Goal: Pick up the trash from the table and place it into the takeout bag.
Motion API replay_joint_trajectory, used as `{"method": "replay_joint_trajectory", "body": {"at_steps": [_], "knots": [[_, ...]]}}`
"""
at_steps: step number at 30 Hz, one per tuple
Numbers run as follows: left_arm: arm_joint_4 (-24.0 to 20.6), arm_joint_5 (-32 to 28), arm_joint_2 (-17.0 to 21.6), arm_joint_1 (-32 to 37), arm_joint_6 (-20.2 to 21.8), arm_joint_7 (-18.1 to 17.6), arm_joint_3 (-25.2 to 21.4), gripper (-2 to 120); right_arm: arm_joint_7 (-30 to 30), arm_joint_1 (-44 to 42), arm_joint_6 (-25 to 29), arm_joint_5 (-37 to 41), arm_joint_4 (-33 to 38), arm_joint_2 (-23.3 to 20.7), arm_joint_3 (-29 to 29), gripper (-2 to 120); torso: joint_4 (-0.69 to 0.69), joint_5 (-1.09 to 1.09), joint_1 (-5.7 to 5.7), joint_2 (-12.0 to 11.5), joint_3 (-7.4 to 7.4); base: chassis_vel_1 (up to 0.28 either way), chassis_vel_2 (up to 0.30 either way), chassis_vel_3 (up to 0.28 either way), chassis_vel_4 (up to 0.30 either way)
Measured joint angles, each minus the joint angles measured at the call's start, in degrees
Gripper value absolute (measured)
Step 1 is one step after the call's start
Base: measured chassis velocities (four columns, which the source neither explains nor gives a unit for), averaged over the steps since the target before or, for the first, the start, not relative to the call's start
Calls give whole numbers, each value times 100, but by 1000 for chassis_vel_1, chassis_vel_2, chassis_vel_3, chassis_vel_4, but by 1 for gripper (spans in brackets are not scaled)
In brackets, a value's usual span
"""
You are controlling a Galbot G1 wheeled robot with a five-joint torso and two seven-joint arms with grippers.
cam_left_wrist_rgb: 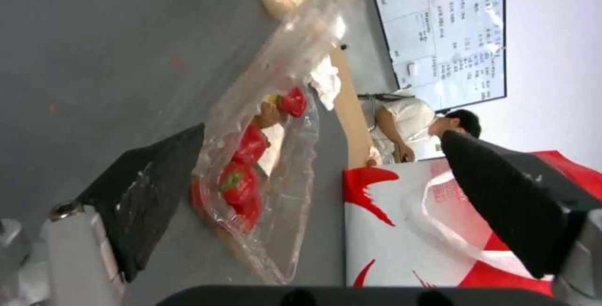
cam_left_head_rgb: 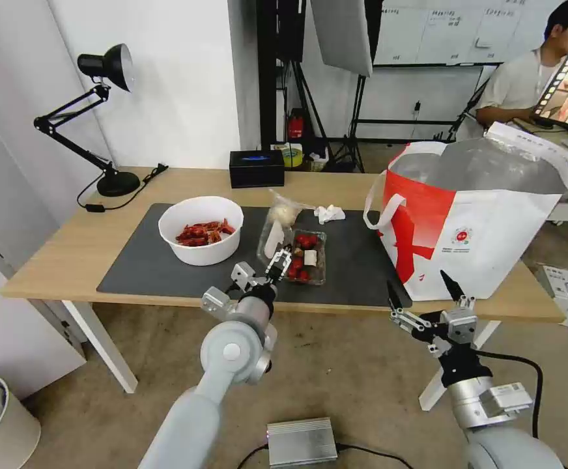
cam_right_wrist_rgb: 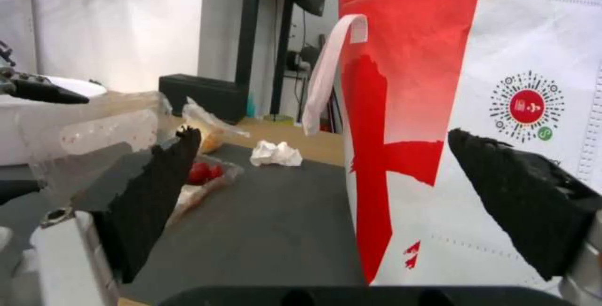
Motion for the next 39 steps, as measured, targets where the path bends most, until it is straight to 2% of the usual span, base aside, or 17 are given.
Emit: {"method": "replay_joint_trajectory", "body": {"at_steps": [39], "knots": [[-36,-149,155,-398,-121,19,7,100,-12,12,8,-64,-77,44,-31,100,0,0,0,-1,0,0,0,0,0]]}}
